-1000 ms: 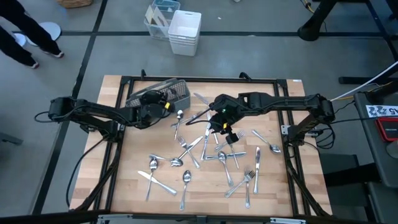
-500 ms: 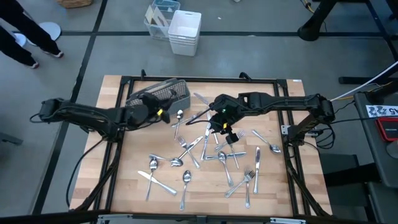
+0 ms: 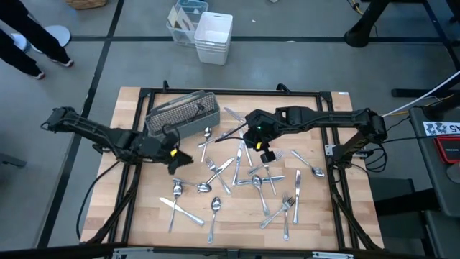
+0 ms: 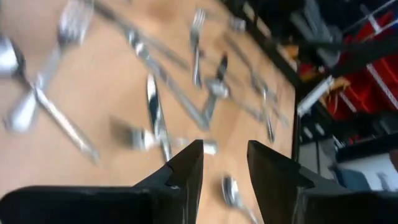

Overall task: Sort silverware
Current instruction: Put the silver fork into the silverware rack

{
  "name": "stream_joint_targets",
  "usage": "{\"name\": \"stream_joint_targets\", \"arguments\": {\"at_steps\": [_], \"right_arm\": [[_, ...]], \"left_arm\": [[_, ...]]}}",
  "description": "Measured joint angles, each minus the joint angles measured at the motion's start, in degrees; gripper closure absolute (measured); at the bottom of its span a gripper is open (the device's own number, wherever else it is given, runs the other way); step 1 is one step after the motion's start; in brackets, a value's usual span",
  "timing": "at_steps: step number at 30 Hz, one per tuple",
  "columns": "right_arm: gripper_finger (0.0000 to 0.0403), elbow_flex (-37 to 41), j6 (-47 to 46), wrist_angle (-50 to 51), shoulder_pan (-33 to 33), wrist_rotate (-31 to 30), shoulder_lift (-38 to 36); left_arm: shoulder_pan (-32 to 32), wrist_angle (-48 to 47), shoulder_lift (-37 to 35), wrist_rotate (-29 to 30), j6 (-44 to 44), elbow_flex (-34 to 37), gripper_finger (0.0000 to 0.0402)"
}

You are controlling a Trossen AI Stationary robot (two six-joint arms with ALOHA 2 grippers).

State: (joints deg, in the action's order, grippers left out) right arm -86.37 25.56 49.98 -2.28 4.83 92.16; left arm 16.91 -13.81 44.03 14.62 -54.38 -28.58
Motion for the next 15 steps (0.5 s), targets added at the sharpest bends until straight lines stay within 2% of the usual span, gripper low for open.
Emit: {"name": "stream_joint_targets", "arguments": {"at_steps": [9, 15], "right_arm": [[0.0318, 0.0, 0.0, 0.0, 0.0, -0.3, 0.0], [0.0318, 0.0, 0.0, 0.0, 0.0, -0.3, 0.0]], "left_arm": [[7.6, -7.3, 0.0, -1.2, -14.1, 0.0, 0.0284], [10.5, -7.4, 0.0, -1.2, -16.3, 0.0, 0.0284]]}}
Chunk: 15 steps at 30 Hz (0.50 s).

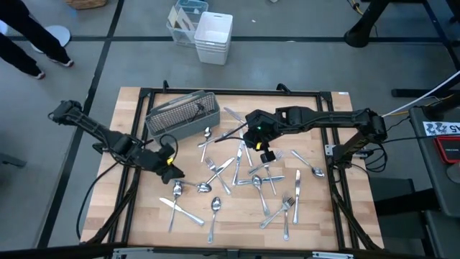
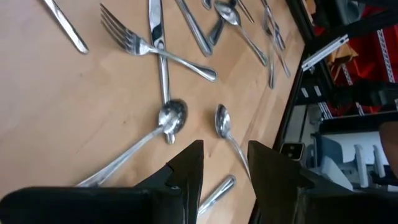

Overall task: Sort silverware
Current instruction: Put the silver fork into the silverware rack

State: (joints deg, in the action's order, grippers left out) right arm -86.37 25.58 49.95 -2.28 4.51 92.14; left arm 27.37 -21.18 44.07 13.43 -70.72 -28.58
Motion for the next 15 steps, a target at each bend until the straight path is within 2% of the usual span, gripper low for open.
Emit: {"name": "stream_joint_targets", "arguments": {"at_steps": [5, 15], "right_arm": [[0.0318, 0.0, -2.1, 0.0, 0.0, -3.2, 0.0], [0.0318, 3.1, -18.1, -2.1, -0.6, -3.9, 0.0]], "left_arm": [[1.3, -0.3, 1.1, 0.0, -2.0, 0.0, 0.0284], [2.3, -0.7, 4.5, 1.1, -2.8, 0.0, 0.0284]]}}
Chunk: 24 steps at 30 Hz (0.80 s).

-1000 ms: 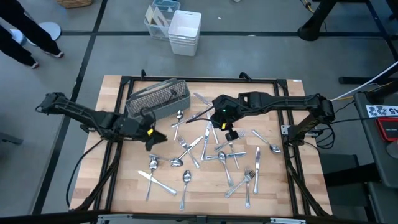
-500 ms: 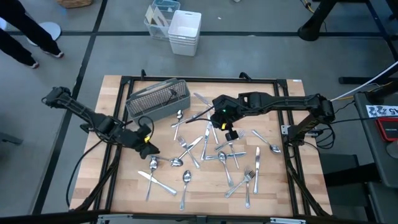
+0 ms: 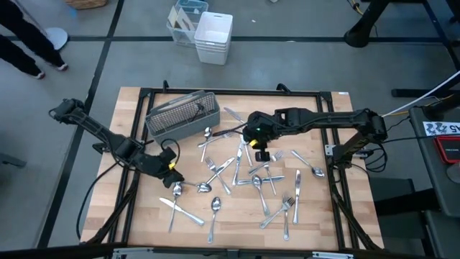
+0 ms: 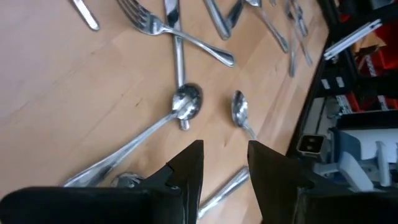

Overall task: Sort silverware
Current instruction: Put the silver fork into the silverware rack

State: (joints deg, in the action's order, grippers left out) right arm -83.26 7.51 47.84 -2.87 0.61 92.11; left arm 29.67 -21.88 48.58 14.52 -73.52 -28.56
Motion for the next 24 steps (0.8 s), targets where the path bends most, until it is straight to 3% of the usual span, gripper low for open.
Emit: {"name": "stream_joint_targets", "arguments": {"at_steps": [9, 15, 20, 24], "right_arm": [[0.0318, 8.2, -26.2, -11.0, -4.3, -2.5, 0.0], [0.0318, 12.7, -29.5, -19.6, -6.7, -5.0, 0.0], [0.0318, 15.7, -33.8, -28.1, -5.8, 1.8, 0.0], [0.0318, 16.0, -36.1, -28.7, -3.5, 3.9, 0.0]], "left_arm": [[0.0, 0.0, 3.8, 0.9, 1.6, 0.0, 0.0284], [0.0, 0.0, 5.9, 4.2, 4.1, 0.0, 0.0284], [0.0, 0.0, 6.8, 5.4, 4.7, 0.0, 0.0284], [-0.1, 0.2, 6.8, 7.1, 6.4, 0.0, 0.0284]]}}
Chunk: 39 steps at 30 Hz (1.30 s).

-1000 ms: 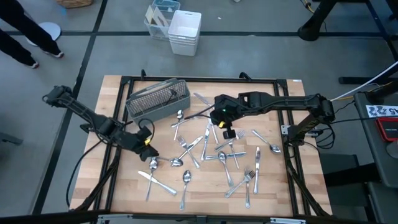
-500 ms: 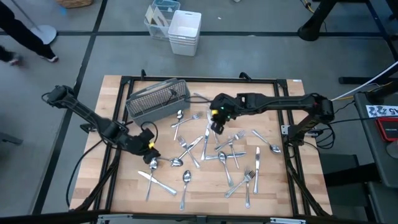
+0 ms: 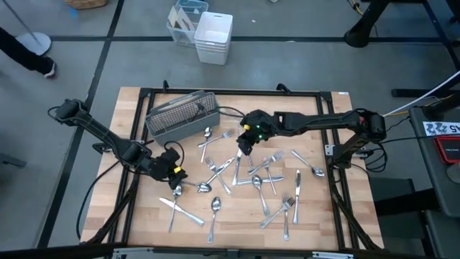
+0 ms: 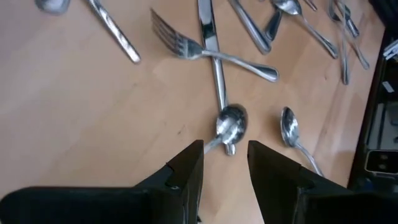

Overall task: Sort silverware
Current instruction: Put the silver fork into the silverware rack

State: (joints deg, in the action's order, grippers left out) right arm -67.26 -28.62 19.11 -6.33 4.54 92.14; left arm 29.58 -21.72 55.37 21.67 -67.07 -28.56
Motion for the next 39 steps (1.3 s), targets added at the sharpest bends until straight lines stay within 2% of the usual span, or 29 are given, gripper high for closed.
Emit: {"name": "stream_joint_targets", "arguments": {"at_steps": [6, 12, 19, 23, 29, 32, 39], "right_arm": [[0.0318, -0.1, -4.5, -4.3, 6.5, -1.3, 1.7], [0.0318, -0.1, -10.6, -13.5, 12.7, -3.0, 8.4], [0.0318, -3.2, -13.3, -15.8, 17.4, -10.1, 16.8], [0.0318, -7.0, -13.4, -15.0, 18.6, -11.5, 21.4], [0.0318, -14.7, -13.3, -6.5, 19.1, -14.6, 27.7], [0.0318, -17.8, -13.3, -1.4, 19.5, -16.5, 29.6], [0.0318, -22.0, -13.7, 1.2, 20.3, -17.9, 33.4]], "left_arm": [[0.0, 0.1, 0.0, 1.8, 1.8, 0.0, 0.0284], [0.0, -0.2, 0.0, 2.0, 4.2, 0.0, 0.0284], [0.0, -0.4, 0.0, 2.0, 6.5, 0.0, 0.0284], [0.0, -0.5, 0.0, 2.0, 7.2, 0.0, 0.0284], [0.1, -0.6, 0.0, 1.9, 7.2, 0.0, 0.0284], [0.2, -0.9, 0.0, 1.9, 7.1, 0.0, 0.0284], [0.6, -2.3, 0.0, 1.8, 7.1, 0.0, 0.0284]]}}
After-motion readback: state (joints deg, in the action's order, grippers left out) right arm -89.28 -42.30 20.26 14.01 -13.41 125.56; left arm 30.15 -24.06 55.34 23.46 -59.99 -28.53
